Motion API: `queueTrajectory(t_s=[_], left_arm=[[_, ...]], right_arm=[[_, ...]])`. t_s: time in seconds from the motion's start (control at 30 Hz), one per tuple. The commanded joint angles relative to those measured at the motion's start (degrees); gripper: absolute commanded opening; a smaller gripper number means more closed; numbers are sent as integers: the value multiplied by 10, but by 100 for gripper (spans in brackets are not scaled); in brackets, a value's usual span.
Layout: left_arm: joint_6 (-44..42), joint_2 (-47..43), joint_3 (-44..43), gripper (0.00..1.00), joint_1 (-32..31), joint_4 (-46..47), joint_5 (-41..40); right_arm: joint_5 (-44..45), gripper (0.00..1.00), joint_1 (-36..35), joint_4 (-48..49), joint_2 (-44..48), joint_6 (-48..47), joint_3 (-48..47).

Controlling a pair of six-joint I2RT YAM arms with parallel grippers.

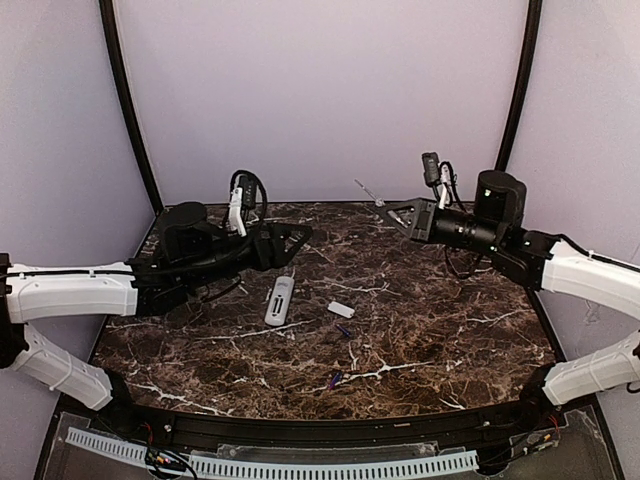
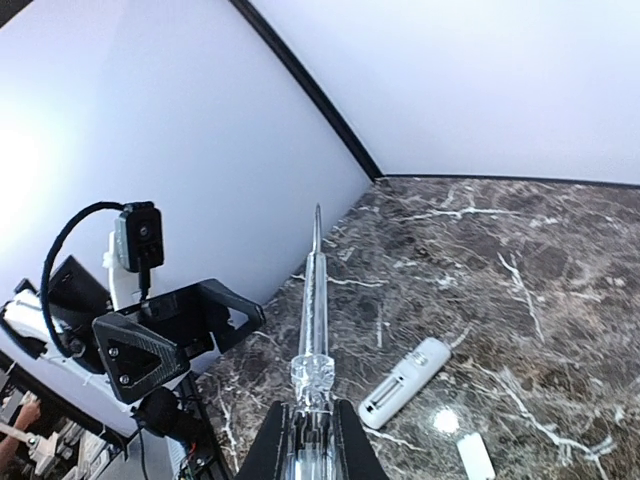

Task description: Unload the batteries from the remote control

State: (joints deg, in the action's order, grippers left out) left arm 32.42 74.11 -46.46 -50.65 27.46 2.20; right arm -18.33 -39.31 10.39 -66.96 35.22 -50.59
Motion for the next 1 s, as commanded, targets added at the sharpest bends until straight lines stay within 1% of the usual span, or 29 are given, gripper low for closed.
queueTrajectory(t_s=[0.0,0.1,0.33,0.5,0.73,0.83,0.93,0.97], left_arm=[[59,30,-29,79,12,151,170],[100,60,-47,75,22,205,221],[159,147,-92,68,24,305,281],[177,186,-121,58,24,334,283],[183,206,-138,52,24,347,272],[188,214,-139,45,24,373,271],[192,219,-143,41,24,378,271],[192,220,-144,37,24,378,270]], right_arm=[[-104,0,3,159,-11,31,16],[-137,0,2,203,-21,51,22],[-172,0,-12,246,-43,63,28],[-177,0,-23,253,-50,58,28],[-182,0,-36,256,-65,53,30],[-180,0,-41,257,-68,49,31],[-181,0,-42,255,-71,48,30],[-182,0,-42,255,-71,48,30]])
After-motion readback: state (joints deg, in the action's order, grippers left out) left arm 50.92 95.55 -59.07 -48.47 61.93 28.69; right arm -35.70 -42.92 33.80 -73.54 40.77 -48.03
